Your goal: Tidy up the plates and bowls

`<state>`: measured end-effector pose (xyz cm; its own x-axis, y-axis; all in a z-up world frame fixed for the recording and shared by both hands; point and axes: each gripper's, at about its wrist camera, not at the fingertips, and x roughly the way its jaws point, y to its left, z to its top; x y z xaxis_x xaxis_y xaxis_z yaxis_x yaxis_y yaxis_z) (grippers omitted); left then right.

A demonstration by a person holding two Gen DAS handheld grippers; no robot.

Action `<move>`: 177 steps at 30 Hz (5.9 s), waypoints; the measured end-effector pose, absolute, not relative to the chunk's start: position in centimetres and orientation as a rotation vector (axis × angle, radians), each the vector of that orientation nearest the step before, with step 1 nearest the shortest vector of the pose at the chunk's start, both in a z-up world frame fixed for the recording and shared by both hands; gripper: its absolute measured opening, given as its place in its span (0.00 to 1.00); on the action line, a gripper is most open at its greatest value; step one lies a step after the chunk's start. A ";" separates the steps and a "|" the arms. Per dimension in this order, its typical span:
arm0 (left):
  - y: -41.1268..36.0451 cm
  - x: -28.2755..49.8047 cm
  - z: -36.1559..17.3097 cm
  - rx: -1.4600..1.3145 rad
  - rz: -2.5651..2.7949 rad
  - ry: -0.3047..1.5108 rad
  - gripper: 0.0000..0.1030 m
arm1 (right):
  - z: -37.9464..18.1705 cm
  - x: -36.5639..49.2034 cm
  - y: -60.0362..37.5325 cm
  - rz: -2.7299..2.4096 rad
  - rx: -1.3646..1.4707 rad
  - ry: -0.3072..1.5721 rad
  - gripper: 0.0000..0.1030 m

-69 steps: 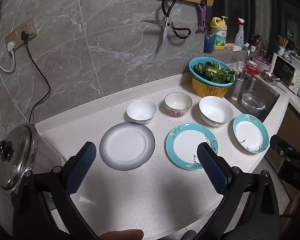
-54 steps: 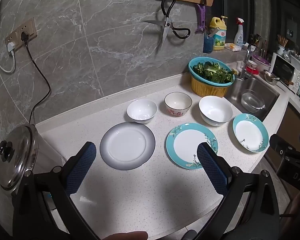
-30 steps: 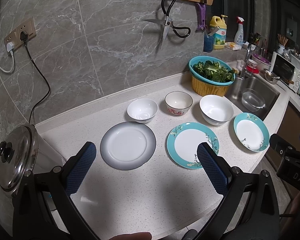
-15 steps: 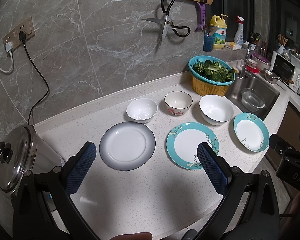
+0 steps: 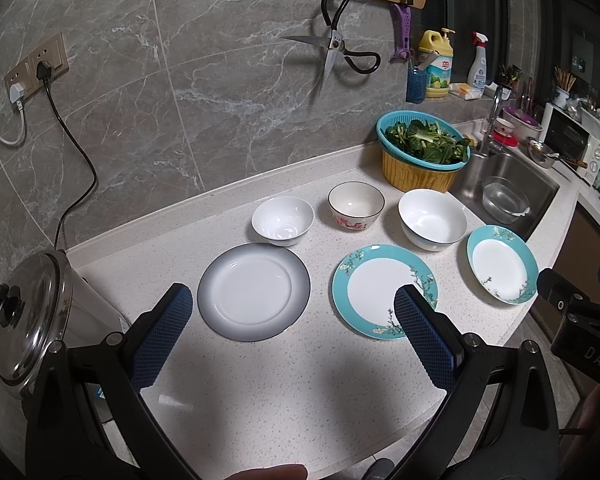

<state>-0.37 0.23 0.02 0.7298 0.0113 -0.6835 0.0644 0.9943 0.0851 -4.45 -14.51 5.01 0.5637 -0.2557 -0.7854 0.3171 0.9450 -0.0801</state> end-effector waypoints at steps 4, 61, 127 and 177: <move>0.2 -0.3 -0.1 0.106 -0.029 0.754 1.00 | 5.0 -4.5 -14.5 -0.337 0.073 0.912 1.00; 21.5 19.8 -23.7 -0.195 0.249 1.216 0.71 | -17.4 18.7 -5.3 0.456 0.507 1.409 0.61; 20.1 23.4 -28.0 -0.300 -0.004 1.349 0.26 | -22.5 22.6 -2.9 0.420 0.306 1.593 0.20; 13.5 8.9 -27.8 -0.253 -0.038 1.362 0.26 | -19.6 9.6 -5.3 0.292 0.299 1.568 0.22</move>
